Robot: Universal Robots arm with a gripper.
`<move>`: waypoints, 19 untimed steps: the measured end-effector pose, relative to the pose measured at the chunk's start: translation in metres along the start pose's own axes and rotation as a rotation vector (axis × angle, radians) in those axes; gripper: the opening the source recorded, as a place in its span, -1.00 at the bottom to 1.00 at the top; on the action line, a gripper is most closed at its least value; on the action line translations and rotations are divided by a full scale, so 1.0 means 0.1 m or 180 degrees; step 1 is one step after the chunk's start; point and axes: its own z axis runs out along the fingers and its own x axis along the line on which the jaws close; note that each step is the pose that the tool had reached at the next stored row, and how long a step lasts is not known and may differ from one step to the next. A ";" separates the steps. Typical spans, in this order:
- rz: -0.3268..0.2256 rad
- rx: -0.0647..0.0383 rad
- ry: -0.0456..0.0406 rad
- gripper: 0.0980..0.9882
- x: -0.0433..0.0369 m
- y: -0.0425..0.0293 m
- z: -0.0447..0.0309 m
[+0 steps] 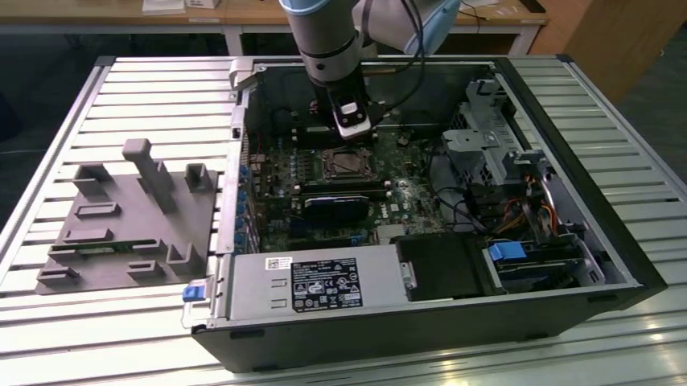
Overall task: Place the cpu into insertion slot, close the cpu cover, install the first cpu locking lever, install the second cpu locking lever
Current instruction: 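Install the first cpu locking lever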
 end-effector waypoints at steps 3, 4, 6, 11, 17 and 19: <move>0.0000 0.0000 0.0000 -0.99 0.004 0.010 0.002; 0.0000 0.0000 0.0000 -0.99 0.005 0.012 0.002; 0.0000 0.0000 0.0000 -0.99 0.008 0.017 0.004; -0.0001 0.0001 -0.0002 -0.99 0.010 0.022 0.007; -0.0010 0.0028 -0.0016 -0.99 0.011 0.020 0.013; -0.0013 0.0040 -0.0021 -0.99 0.012 0.020 0.015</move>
